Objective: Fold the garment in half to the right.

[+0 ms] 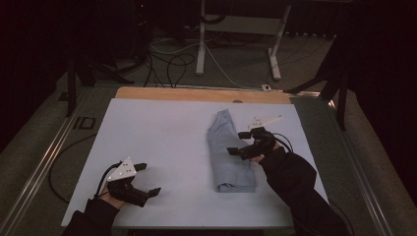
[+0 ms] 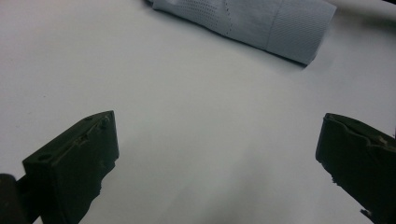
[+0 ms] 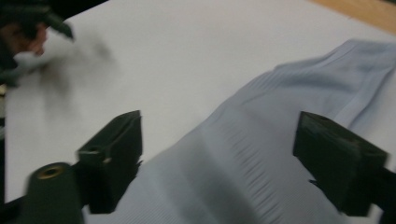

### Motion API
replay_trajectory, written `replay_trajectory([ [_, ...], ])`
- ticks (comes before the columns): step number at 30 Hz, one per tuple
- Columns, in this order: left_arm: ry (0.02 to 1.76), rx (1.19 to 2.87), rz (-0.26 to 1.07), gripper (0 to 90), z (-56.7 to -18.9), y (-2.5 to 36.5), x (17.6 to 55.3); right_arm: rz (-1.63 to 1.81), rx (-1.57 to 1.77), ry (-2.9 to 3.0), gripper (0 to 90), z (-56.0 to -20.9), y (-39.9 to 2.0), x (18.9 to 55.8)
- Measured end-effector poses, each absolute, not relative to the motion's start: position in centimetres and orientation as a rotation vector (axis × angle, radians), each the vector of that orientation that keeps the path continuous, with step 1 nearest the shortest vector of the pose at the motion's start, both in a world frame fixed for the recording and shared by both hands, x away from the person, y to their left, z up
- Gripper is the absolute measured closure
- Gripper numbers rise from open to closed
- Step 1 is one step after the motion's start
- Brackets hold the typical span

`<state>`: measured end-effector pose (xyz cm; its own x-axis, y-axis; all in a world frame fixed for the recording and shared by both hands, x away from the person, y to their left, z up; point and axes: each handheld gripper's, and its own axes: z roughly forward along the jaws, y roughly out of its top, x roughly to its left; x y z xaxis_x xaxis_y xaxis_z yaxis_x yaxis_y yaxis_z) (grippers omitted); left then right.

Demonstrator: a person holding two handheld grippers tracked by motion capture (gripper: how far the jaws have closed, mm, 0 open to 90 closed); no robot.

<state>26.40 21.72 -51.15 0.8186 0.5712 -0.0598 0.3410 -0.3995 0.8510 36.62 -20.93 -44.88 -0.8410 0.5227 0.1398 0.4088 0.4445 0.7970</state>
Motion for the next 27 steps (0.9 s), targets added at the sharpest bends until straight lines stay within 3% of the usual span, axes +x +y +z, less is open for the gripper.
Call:
replay_trajectory([
  [5, 0.677, 2.022, 0.294, 0.4, -51.2, 21.7, 26.4, 1.391, 0.782, 2.59, 40.9, -46.2, -21.9, 33.6],
  [9, 0.676, 2.022, 0.297, 0.4, -51.2, 21.7, 26.4, 1.35, 0.734, 2.617, 50.3, -47.7, -22.6, 31.3],
  [23, 0.669, 2.027, 0.285, 0.4, -51.3, 21.6, 26.5, 1.013, 0.605, 2.691, 56.0, -52.3, -22.0, 28.8],
  [27, 0.666, 2.028, 0.283, 0.4, -51.3, 21.6, 26.5, 0.948, 0.556, 2.657, 65.9, -52.3, -21.7, 28.4],
])
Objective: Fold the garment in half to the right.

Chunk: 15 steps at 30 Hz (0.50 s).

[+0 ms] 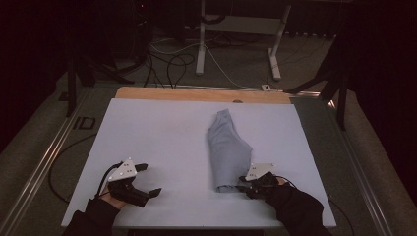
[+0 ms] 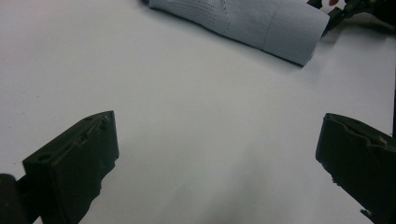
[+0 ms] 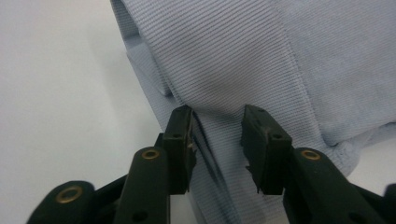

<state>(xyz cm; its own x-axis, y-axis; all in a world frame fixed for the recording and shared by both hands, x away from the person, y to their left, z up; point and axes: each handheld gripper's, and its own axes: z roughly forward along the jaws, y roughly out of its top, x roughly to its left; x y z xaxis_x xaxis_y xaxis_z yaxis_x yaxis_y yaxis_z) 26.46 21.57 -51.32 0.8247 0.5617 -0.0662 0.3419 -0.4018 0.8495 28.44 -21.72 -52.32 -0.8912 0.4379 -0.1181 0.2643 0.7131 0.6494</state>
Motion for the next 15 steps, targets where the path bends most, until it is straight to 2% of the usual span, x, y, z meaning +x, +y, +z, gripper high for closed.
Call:
replay_trajectory([
  [5, 0.665, 2.029, 0.284, 0.4, -51.3, 21.6, 26.5, 0.976, 0.532, 2.664, 85.5, -52.1, -21.9, 28.9],
  [15, 0.661, 2.034, 0.286, 0.4, -51.3, 21.5, 26.4, 1.066, 0.532, 2.673, 88.2, -50.4, -23.3, 28.2],
])
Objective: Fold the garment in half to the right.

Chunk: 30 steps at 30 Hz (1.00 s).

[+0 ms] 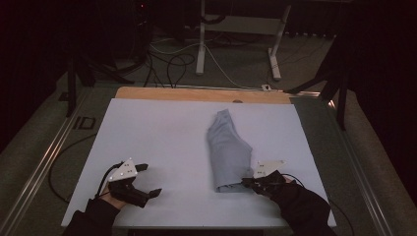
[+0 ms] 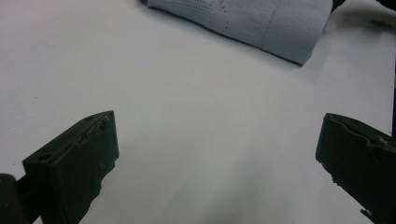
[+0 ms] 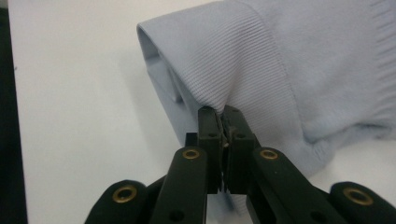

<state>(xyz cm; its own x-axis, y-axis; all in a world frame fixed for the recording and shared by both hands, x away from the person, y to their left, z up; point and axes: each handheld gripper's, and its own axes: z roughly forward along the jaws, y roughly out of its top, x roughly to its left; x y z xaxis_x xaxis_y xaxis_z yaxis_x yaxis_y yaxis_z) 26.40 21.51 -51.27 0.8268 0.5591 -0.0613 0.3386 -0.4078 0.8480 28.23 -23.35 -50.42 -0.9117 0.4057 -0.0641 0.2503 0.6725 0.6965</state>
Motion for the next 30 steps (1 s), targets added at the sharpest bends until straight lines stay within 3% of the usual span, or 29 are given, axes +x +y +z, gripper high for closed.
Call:
replay_trajectory([
  [20, 0.663, 2.038, 0.28, 0.4, -51.4, 21.5, 26.5, 1.01, 0.493, 2.809, 88.1, -52.6, -24.2, 27.7],
  [30, 0.662, 2.038, 0.28, 0.3, -51.3, 21.4, 26.6, 1.225, 0.415, 2.695, 90.0, -48.2, -22.3, 29.5],
])
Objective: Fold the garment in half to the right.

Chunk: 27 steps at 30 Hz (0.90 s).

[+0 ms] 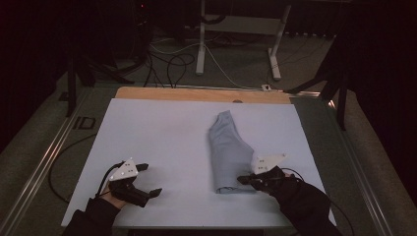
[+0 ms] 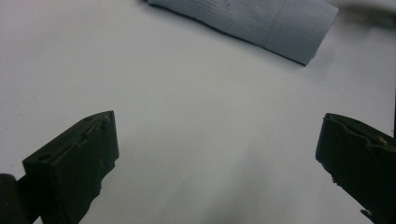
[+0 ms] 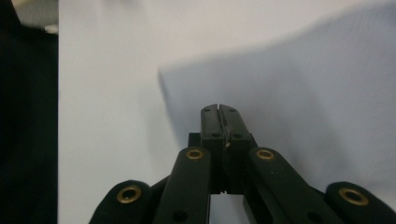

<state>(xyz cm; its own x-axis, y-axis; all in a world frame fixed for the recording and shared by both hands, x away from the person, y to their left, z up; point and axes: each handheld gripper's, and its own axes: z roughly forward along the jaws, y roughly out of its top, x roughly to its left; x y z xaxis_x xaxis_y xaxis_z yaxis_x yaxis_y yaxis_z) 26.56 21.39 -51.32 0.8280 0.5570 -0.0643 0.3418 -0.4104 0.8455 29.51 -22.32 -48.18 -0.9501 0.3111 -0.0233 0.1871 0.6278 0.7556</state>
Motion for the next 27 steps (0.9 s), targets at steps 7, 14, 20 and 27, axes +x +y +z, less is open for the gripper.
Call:
replay_trajectory([
  [7, 0.661, 2.03, 0.278, 0.4, -51.3, 21.6, 26.6, 1.291, 0.378, 2.679, 90.0, -48.3, -19.1, 31.7],
  [14, 0.656, 2.03, 0.274, 0.4, -51.4, 21.6, 26.5, 1.171, 0.403, 2.799, 90.0, -51.5, -18.9, 32.3],
  [20, 0.654, 2.031, 0.273, 0.4, -51.4, 21.6, 26.5, 1.176, 0.387, 2.857, 90.0, -52.4, -19.1, 32.0],
  [27, 0.652, 2.029, 0.271, 0.4, -51.4, 21.6, 26.5, 1.182, 0.361, 2.879, 90.0, -52.5, -19.4, 31.1],
])
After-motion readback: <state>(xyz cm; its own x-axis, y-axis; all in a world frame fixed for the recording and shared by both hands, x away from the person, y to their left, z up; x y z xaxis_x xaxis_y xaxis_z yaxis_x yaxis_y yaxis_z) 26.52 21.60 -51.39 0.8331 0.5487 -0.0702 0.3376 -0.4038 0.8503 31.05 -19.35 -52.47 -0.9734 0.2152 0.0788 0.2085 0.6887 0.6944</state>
